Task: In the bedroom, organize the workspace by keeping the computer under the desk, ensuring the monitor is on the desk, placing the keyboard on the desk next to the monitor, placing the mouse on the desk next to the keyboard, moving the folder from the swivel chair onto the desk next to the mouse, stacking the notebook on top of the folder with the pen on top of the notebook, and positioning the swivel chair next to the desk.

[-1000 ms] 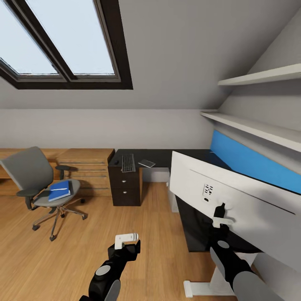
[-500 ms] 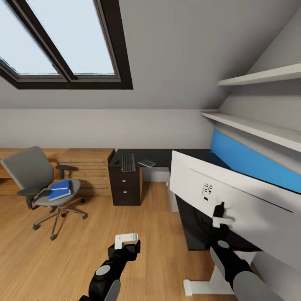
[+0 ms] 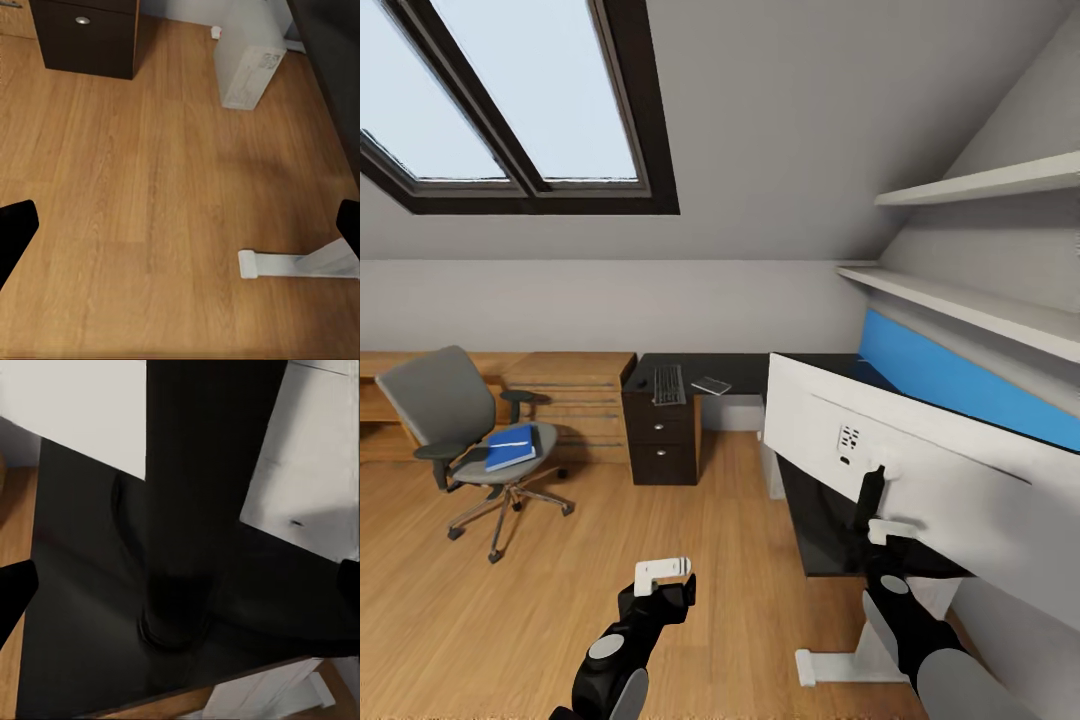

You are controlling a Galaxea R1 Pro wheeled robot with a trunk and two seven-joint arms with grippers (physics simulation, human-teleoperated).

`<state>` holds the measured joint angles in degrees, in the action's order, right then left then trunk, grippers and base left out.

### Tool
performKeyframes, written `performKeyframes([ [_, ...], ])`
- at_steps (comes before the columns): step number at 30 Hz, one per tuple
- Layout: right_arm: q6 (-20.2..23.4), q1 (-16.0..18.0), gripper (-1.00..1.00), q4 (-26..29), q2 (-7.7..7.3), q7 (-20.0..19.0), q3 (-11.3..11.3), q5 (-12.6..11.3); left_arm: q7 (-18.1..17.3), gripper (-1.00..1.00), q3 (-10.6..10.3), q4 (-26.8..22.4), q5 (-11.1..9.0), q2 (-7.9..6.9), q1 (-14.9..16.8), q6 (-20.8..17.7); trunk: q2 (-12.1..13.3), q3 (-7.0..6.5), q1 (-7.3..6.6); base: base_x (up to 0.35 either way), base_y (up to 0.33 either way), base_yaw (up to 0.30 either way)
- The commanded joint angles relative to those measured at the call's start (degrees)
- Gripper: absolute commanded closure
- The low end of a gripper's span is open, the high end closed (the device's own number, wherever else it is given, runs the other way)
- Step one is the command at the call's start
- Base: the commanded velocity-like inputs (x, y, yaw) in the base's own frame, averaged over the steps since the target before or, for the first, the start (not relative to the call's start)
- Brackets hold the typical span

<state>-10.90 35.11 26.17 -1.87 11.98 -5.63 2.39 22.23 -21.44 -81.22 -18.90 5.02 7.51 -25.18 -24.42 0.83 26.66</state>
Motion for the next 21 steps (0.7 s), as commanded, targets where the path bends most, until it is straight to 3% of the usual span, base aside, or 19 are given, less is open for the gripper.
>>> performKeyframes([
  [1,-0.17,0.05,-1.00,-0.06,0.02,0.06,-0.17,0.25,0.53,-1.00,-0.10,-0.07,-0.61,-0.01,0.04,-0.13,-0.10,0.09,0.00,-0.274,0.000,0.000],
  [8,-0.21,0.05,-1.00,0.00,0.02,0.06,-0.18,0.25,0.53,-1.00,-0.10,-0.02,-0.55,-0.01,0.04,-0.13,-0.10,0.09,0.00,-0.286,-0.090,0.000],
  [21,-0.26,0.05,-1.00,0.05,-0.10,0.05,-0.26,0.25,0.59,-1.00,0.23,0.67,-0.52,-0.10,0.04,-0.04,-0.10,0.09,0.00,0.072,-0.335,0.000],
])
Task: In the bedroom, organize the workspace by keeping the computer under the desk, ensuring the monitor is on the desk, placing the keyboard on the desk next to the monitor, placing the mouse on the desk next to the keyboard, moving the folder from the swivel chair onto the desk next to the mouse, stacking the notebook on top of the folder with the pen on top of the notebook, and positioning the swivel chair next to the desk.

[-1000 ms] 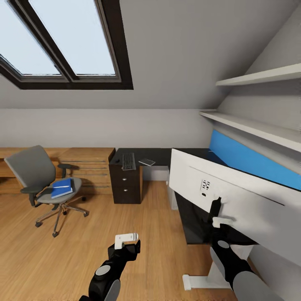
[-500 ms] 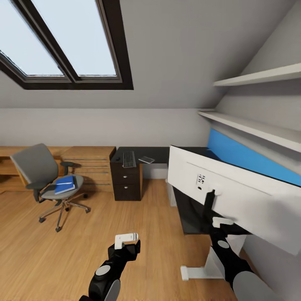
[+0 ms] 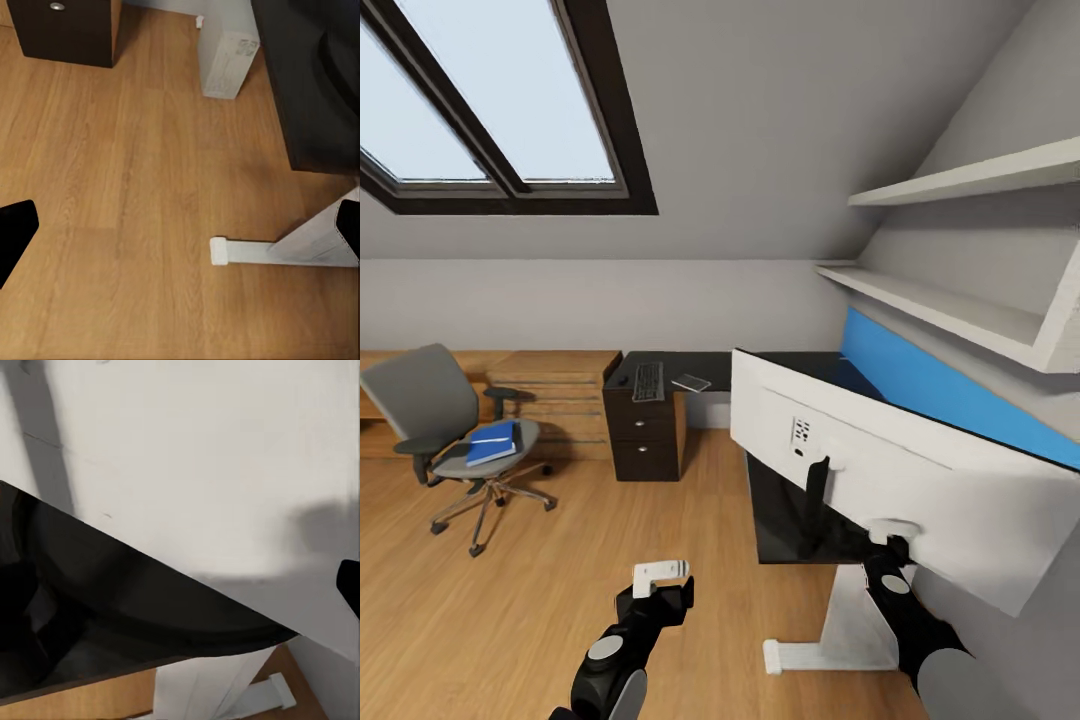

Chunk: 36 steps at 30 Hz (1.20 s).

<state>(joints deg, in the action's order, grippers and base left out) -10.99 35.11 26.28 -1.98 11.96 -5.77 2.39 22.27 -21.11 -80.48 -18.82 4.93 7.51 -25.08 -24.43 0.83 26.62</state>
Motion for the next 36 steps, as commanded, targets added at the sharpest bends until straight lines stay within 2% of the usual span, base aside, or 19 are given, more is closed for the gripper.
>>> performKeyframes([
  [1,-0.17,0.04,-1.00,-0.05,0.00,0.07,-0.12,0.25,0.55,-1.00,-0.09,-0.07,-0.60,-0.01,0.05,-0.14,-0.09,0.09,0.05,0.146,-0.325,0.000],
  [11,-0.17,0.04,-1.00,0.00,-0.07,0.08,-0.12,0.25,0.58,-1.00,0.03,-0.03,-0.60,-0.33,0.05,-0.07,-0.09,0.09,0.05,0.198,-0.285,0.000],
  [20,-0.17,0.04,-1.00,0.00,-0.20,0.04,-0.12,0.25,0.44,-1.00,3.36,-0.09,-0.68,-0.37,0.05,-0.06,-0.09,0.09,0.05,0.236,-0.250,0.000],
  [27,-0.25,0.04,-1.00,0.00,-0.31,0.00,-0.20,0.25,0.34,-1.00,4.30,-0.12,-0.73,-0.42,0.05,0.00,-0.09,0.09,0.05,0.275,-0.113,0.000],
  [30,-0.31,0.04,-1.00,0.00,-0.36,0.00,-0.21,0.25,0.41,-1.00,8.15,-0.15,-1.00,-0.32,0.05,-0.04,-0.09,0.09,0.05,0.106,-0.013,0.000],
  [31,-0.33,0.04,-1.00,0.00,-0.38,0.00,-0.21,0.25,0.38,-1.00,12.03,-0.21,-1.86,-0.17,0.05,-0.05,-0.09,0.09,0.05,0.041,-0.005,0.000],
  [32,-0.33,0.04,-1.00,0.00,-0.38,0.00,-0.21,0.25,0.36,-1.00,13.33,-0.23,-2.33,-0.14,0.05,-0.05,-0.09,0.09,0.05,0.033,-0.004,0.000],
  [33,-0.34,0.04,-1.00,0.00,-0.40,0.00,-0.21,0.25,0.35,-1.00,15.89,-0.25,-3.54,-0.09,0.05,-0.05,-0.09,0.09,0.05,0.021,-0.003,0.000],
  [34,-0.34,0.04,-1.00,0.00,-0.42,0.00,-0.21,0.25,0.34,-1.00,17.16,-0.26,-4.29,-0.09,0.05,-0.05,-0.09,0.09,0.05,0.017,-0.002,0.000],
  [36,-0.34,0.04,-1.00,0.00,-0.45,0.00,-0.21,0.25,0.29,-1.00,22.35,-0.30,-7.86,-0.08,0.05,0.02,-0.09,0.09,0.05,0.009,-0.001,0.000],
])
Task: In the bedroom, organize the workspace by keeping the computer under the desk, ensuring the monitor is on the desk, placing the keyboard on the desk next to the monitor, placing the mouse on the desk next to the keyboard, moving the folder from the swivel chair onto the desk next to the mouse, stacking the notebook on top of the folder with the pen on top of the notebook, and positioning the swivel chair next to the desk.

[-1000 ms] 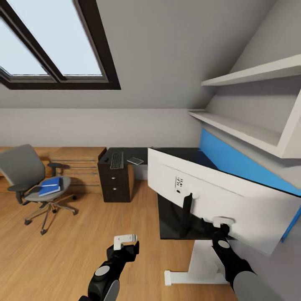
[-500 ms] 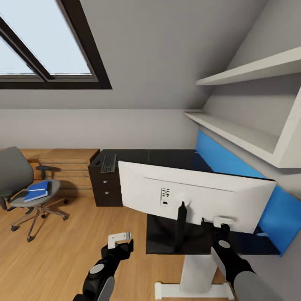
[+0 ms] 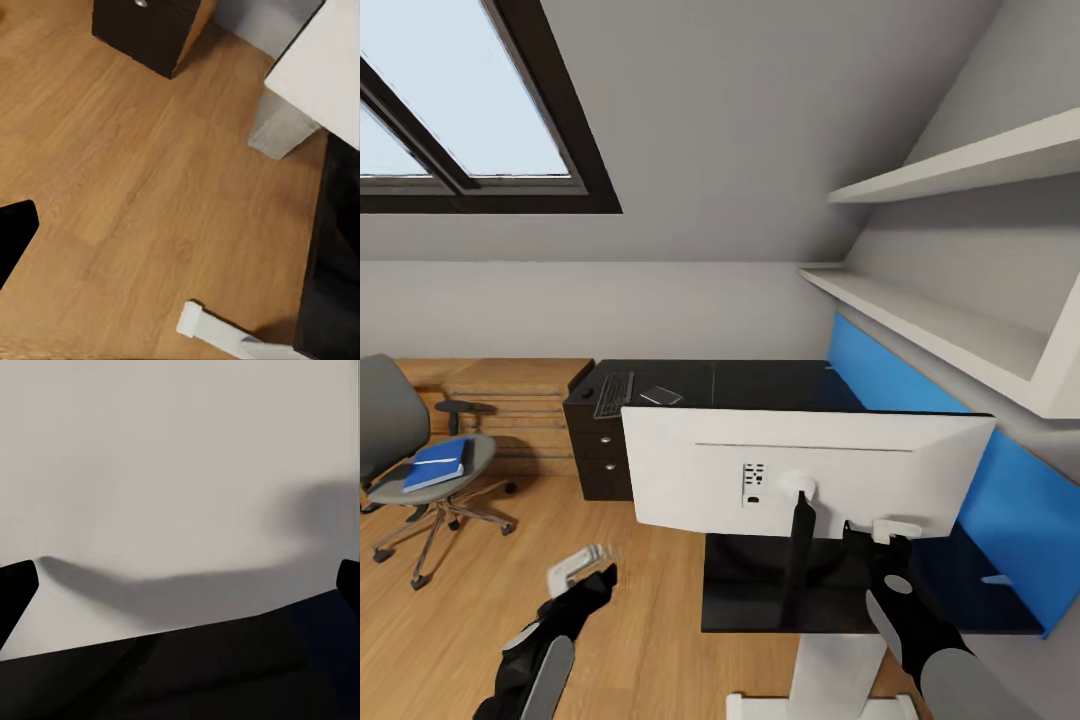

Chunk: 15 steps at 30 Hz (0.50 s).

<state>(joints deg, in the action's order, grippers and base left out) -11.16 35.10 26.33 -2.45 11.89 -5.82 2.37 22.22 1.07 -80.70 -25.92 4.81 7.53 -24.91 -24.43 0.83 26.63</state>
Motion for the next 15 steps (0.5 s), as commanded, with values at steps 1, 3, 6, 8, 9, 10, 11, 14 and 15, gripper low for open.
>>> performKeyframes([
  [1,-0.18,0.05,-1.00,-0.05,0.01,0.07,-0.15,0.27,0.32,-1.00,2.47,-0.14,-2.41,0.04,0.03,-0.12,-0.09,0.09,0.03,0.004,-0.001,0.000],
  [3,-0.18,0.05,-1.00,-0.05,0.00,0.07,-0.17,0.27,0.29,-1.00,8.17,-0.22,-5.26,0.00,0.03,-0.07,-0.09,0.09,0.03,0.002,0.000,0.000],
  [6,-0.18,0.05,-1.00,-0.05,0.00,0.07,-0.20,0.27,0.28,-1.00,13.83,-0.29,-6.16,0.08,0.03,-0.16,-0.09,0.09,0.03,0.000,0.000,0.000],
  [8,-0.18,0.05,-1.00,-0.05,-0.02,0.07,-0.22,0.27,0.26,-1.00,15.76,-0.32,-6.37,0.03,0.03,-0.15,-0.09,0.09,0.03,0.000,0.000,0.000],
  [9,-0.21,0.05,-1.00,-0.05,-0.04,0.07,-0.23,0.27,0.27,-1.00,16.05,-0.32,-6.40,-0.01,0.03,-0.13,-0.09,0.09,0.03,0.000,0.000,0.000],
  [10,-0.29,0.05,-1.00,-0.05,-0.05,0.07,-0.23,0.27,0.25,-1.00,16.28,-0.33,-6.42,-0.04,0.03,-0.10,-0.09,0.09,0.03,0.000,0.000,0.000],
  [11,-1.11,0.05,-1.00,-0.05,-0.11,0.10,-0.24,0.31,0.22,-1.00,16.83,-0.33,-6.47,-0.18,0.03,-0.05,-0.09,0.09,0.03,0.006,0.000,0.000],
  [14,-2.28,0.05,-1.00,-0.05,-0.40,0.14,-0.24,0.33,0.22,-1.00,17.09,-0.40,-6.50,-0.28,0.03,-0.04,-0.09,0.09,0.03,0.051,0.000,0.000],
  [15,-2.48,0.05,-1.00,-0.05,-0.48,0.17,-0.24,0.31,0.21,-1.00,17.13,-0.41,-6.50,-0.29,0.03,-0.01,-0.09,0.09,0.03,0.088,0.000,0.000],
])
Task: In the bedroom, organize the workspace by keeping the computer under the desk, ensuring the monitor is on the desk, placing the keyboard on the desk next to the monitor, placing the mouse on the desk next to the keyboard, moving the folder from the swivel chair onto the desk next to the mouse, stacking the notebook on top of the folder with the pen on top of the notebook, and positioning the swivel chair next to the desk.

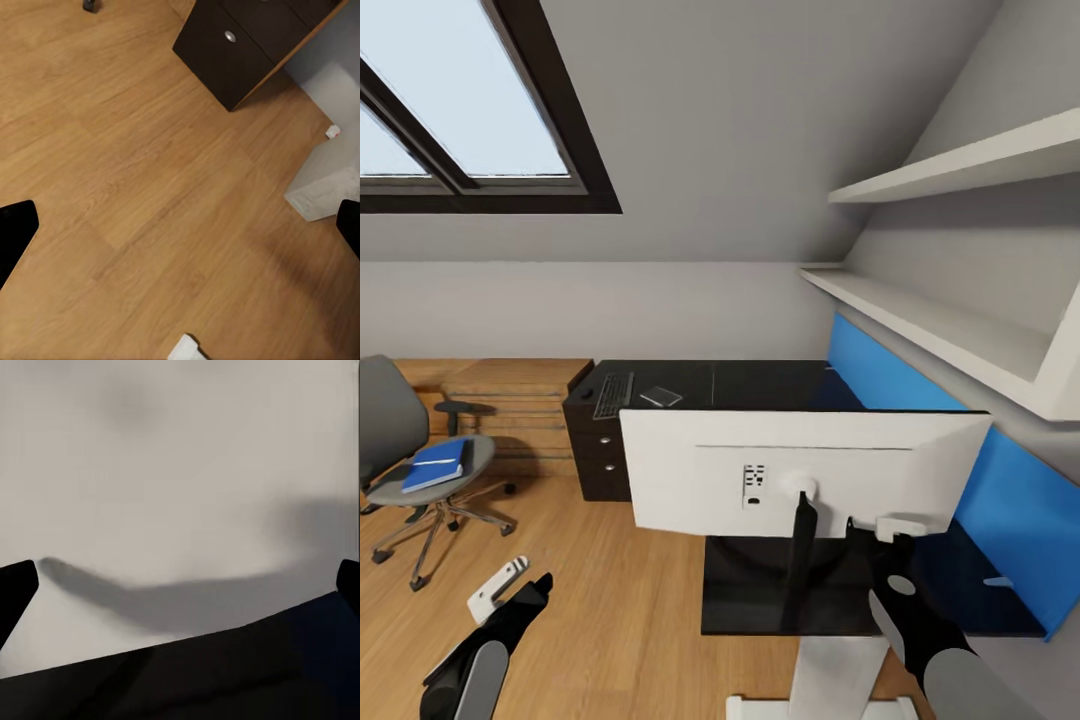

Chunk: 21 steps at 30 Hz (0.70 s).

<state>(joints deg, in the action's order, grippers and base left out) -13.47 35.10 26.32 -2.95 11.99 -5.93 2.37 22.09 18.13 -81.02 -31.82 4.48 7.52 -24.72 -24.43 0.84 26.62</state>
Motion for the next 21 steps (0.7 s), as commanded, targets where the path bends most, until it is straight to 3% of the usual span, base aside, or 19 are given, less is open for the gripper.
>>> performKeyframes([
  [1,-0.33,0.06,-1.00,-0.04,-0.03,0.10,-0.13,0.29,0.33,-1.00,0.17,-0.09,-0.61,0.03,0.04,-0.18,-0.09,0.08,0.04,0.097,0.000,0.000],
  [21,-0.77,0.06,-1.00,-0.04,-0.47,0.06,-0.13,0.35,0.32,-1.00,1.03,-1.32,-0.52,0.01,0.04,-0.07,-0.09,0.08,0.04,0.165,0.000,0.000],
])
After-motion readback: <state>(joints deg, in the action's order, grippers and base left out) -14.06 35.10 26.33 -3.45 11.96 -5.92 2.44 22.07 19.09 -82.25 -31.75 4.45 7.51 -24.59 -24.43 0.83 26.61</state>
